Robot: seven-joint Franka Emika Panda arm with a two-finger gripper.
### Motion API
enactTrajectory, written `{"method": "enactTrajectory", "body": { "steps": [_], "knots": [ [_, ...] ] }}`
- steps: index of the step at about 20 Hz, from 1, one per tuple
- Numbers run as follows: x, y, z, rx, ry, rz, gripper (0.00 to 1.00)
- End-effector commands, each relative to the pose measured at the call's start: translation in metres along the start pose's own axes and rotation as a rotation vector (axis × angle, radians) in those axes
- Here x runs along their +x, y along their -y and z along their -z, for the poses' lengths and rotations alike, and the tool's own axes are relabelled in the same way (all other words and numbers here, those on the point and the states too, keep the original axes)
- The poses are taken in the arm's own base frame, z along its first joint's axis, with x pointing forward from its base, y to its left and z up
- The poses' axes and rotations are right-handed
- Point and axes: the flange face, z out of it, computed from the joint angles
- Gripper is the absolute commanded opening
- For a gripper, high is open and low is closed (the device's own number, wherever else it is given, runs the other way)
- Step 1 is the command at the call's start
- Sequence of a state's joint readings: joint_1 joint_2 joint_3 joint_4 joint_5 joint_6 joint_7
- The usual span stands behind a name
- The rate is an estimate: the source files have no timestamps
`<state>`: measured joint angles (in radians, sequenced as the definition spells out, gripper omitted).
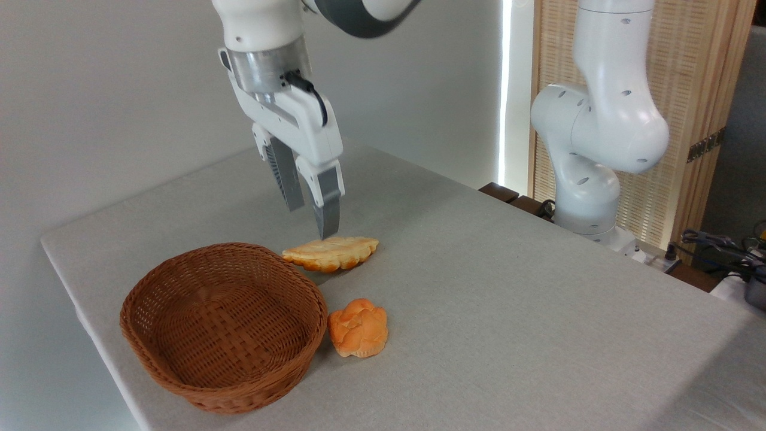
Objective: Put bread into the basket
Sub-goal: 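Move the open gripper down past the bread slice toward the orange roll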
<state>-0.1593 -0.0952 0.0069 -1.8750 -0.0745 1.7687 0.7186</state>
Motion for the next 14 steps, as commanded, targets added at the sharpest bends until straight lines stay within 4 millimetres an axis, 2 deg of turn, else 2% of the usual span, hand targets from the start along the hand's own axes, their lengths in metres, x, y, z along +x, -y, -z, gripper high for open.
{"method": "enactTrajectory", "body": {
  "steps": [1,4,8,11,13,14],
  "knots": [
    [-0.054,0.007,-0.022,0.048,-0.033,-0.061,1.0],
    [-0.068,0.018,-0.032,0.036,-0.018,-0.117,1.0],
    [-0.073,0.025,-0.059,0.052,-0.028,-0.136,1.0],
    [-0.069,0.034,-0.079,0.067,-0.037,-0.131,1.0],
    [-0.068,0.039,-0.087,0.065,-0.035,-0.129,1.0],
    [-0.074,0.046,-0.09,0.059,-0.031,-0.11,1.0]
  ]
}}
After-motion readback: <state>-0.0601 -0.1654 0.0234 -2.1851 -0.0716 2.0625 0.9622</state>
